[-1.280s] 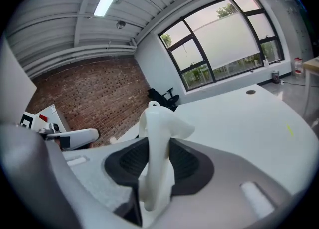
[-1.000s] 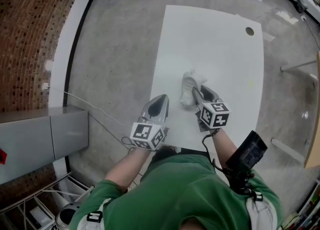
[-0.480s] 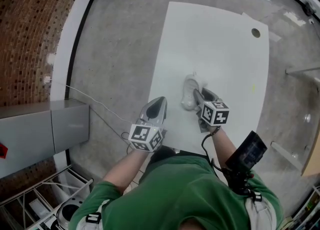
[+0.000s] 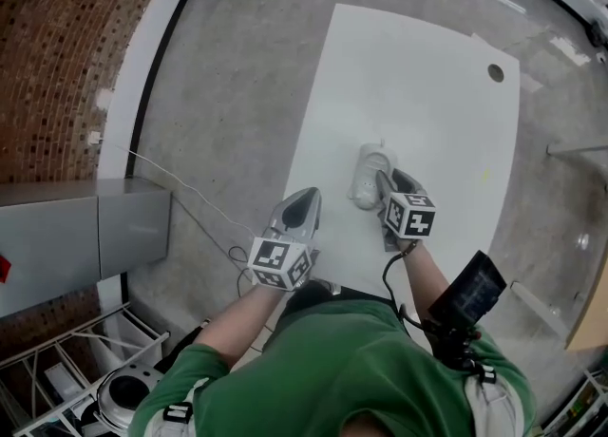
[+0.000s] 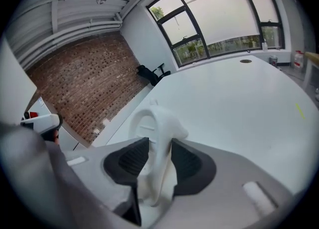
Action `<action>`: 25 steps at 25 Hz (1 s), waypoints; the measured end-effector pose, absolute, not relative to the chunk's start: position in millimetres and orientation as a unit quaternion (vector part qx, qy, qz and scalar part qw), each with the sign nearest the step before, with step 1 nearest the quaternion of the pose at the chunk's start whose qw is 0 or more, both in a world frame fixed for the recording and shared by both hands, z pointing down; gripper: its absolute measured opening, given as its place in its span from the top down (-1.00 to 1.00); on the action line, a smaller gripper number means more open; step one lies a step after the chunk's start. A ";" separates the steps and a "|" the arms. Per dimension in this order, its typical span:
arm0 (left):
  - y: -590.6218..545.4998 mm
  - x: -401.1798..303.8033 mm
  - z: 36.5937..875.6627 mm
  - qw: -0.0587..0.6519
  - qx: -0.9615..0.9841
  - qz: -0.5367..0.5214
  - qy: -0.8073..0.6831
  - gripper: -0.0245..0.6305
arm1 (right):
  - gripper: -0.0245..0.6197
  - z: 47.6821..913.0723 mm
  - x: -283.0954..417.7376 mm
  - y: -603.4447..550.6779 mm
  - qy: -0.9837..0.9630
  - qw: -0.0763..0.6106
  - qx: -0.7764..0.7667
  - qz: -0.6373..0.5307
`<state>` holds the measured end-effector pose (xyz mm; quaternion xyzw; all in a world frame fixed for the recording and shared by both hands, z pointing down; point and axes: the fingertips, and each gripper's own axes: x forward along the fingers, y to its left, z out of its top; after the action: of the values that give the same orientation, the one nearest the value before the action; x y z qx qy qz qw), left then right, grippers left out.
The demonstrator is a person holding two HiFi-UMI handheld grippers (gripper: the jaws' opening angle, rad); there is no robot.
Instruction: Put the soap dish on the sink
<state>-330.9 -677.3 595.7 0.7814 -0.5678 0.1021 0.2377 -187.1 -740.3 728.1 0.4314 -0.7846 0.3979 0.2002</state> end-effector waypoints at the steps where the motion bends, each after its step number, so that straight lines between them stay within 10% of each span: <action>1: -675.8 -331.4 596.3 0.239 0.781 0.101 -0.569 0.91 | 0.48 728.1 -186.2 -740.6 -0.785 0.203 0.433 0.394; 20: -629.7 -348.1 558.2 0.201 0.804 0.020 -0.559 0.91 | 0.53 590.2 -196.4 -685.9 -0.832 0.161 0.490 0.204; 25: -597.8 -347.3 526.6 0.185 0.814 -0.022 -0.550 0.91 | 0.85 549.4 -198.3 -638.4 -0.834 0.139 0.509 0.162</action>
<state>-347.3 -597.8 526.6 0.8138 -0.5505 -0.0221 0.1852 -198.3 -638.4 549.4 0.5089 -0.8340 0.1618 0.1387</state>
